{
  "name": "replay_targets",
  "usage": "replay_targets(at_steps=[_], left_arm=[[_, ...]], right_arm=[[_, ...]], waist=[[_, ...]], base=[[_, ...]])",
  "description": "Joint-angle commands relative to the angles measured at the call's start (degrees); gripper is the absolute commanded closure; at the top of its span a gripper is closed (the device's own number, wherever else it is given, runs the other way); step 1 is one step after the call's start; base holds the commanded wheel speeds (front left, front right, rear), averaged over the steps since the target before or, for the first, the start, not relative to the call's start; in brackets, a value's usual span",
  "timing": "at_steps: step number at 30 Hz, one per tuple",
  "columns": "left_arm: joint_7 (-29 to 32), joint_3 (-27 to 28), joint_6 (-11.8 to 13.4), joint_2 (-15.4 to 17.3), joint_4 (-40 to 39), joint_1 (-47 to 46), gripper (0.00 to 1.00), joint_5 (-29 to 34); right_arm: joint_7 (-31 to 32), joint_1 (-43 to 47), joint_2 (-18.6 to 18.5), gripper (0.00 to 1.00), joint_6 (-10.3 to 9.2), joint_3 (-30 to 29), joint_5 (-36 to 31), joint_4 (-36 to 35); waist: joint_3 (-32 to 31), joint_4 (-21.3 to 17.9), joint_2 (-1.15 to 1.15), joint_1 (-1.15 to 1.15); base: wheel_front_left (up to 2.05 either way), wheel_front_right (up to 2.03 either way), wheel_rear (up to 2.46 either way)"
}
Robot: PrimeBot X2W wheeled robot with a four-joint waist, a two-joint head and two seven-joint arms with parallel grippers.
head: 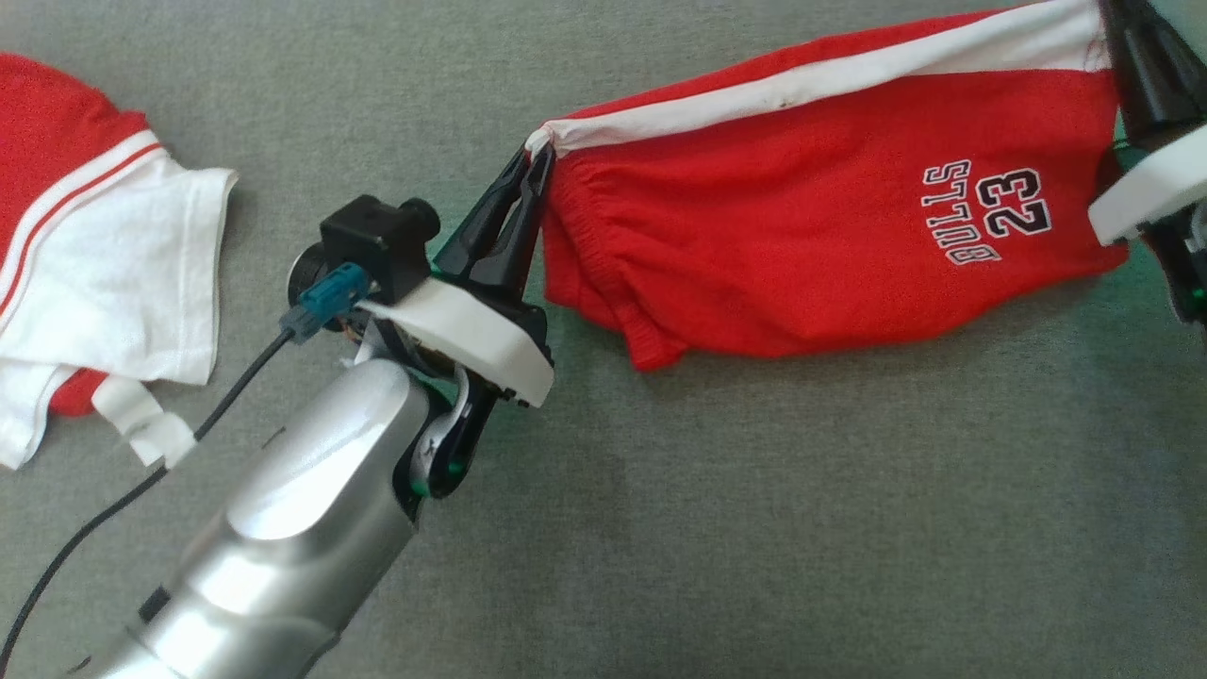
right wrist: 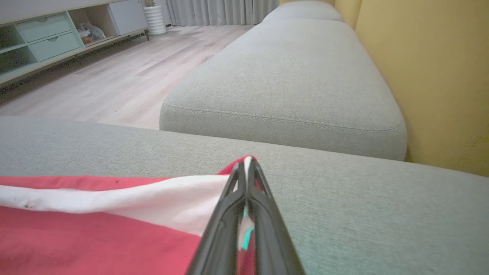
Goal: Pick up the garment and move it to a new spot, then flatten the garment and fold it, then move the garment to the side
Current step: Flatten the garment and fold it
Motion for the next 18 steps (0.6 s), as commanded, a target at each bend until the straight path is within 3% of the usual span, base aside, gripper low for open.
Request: replay_targets(at_steps=[1, 2, 8, 12, 18], left_arm=[[-0.9, 1.9, -0.2, 0.4, -0.1, -2.0, 0.24, -0.3], [-1.4, 2.0, -0.2, 0.0, 0.8, -2.2, 0.0, -0.2], [-6.8, 2.4, 0.7, -1.0, 4.1, -1.5, 0.0, 1.4], [-11.7, 3.9, 4.1, -1.0, 3.8, 2.1, 0.0, 4.3], [-12.8, 9.6, 8.9, -3.3, -3.8, 11.5, 0.0, 11.3]], right_arm=[[-1.4, -0.9, -0.9, 0.0, -0.04, 1.4, 1.2, 0.3], [-2.3, -1.6, -0.7, 0.0, -0.04, 2.1, 1.9, 1.4], [-6.0, -2.0, -0.7, 0.0, -0.04, 4.9, 6.7, 4.2], [-5.4, 0.8, -2.1, 0.0, -0.04, 7.3, 11.3, 4.7], [-1.8, 4.3, -3.4, 0.0, -0.04, 9.7, 14.1, 10.3]], waist=[[0.5, 0.5, 0.0, -0.01], [0.5, 0.6, 0.0, -0.01], [-0.9, 0.7, 0.0, -0.01], [-2.8, 0.1, 0.0, -0.01], [-5.4, 1.3, 0.0, -0.01]], base=[[0.0, 0.0, 0.0], [0.0, 0.0, 0.0], [0.0, 0.0, 0.0], [0.0, 0.0, 0.0], [0.0, 0.0, 0.0]])
